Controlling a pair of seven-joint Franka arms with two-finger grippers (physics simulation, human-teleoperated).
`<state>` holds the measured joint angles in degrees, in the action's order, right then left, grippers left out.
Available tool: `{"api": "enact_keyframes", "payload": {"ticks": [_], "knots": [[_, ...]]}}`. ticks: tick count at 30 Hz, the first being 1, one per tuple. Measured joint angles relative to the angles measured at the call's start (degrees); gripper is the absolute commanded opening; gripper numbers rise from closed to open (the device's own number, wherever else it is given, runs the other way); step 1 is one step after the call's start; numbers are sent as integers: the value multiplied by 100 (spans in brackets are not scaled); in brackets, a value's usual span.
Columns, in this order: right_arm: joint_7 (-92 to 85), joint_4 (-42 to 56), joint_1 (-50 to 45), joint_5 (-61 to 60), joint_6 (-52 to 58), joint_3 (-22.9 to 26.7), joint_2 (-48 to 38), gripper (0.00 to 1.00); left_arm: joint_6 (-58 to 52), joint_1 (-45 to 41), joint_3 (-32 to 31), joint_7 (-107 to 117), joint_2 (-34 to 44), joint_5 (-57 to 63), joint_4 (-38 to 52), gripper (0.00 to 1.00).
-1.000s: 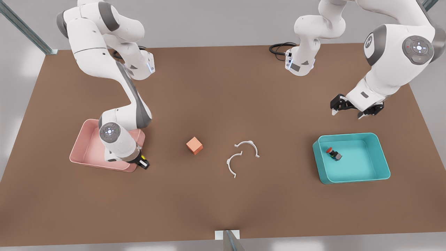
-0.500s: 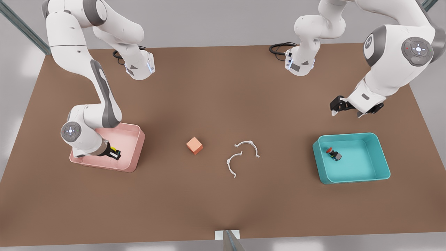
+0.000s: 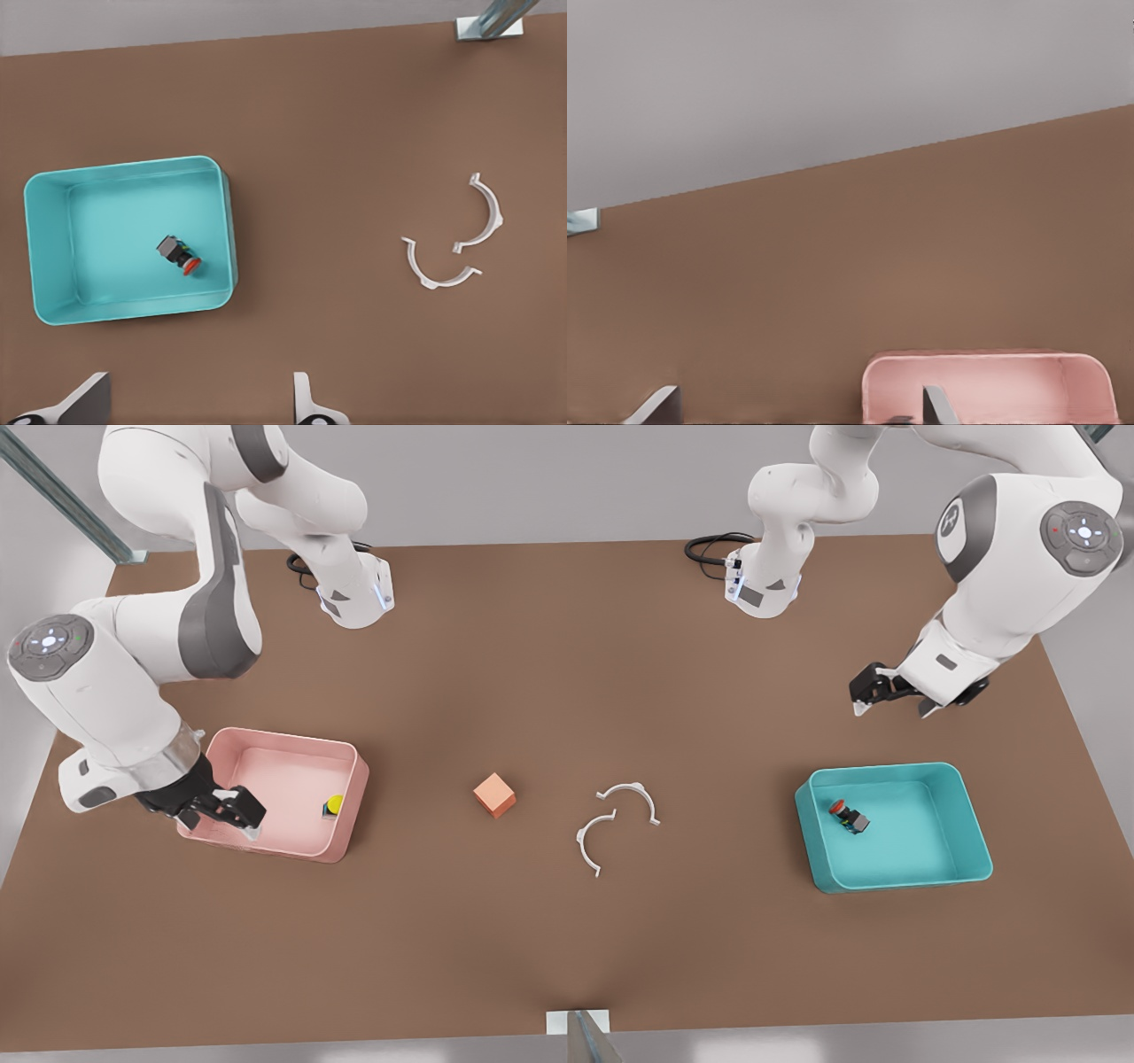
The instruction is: Place the red button in the blue storage box with the left arm, and place the yellow button in the pink storage box with the right arm
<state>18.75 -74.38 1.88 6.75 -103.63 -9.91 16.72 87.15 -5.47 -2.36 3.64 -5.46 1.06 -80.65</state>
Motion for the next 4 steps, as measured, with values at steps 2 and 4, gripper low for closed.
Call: {"api": "enact_keyframes", "payload": {"ticks": [2, 4], "knots": [[-135, -197, -298, -55, 266, 322, -148, 100, -10, -7, 0, 16, -4, -4, 2, 100], [-263, -273, -361, -130, 442, 407, -152, 100, -65, -10, 0, 31, -20, -3, 65, 100]]}}
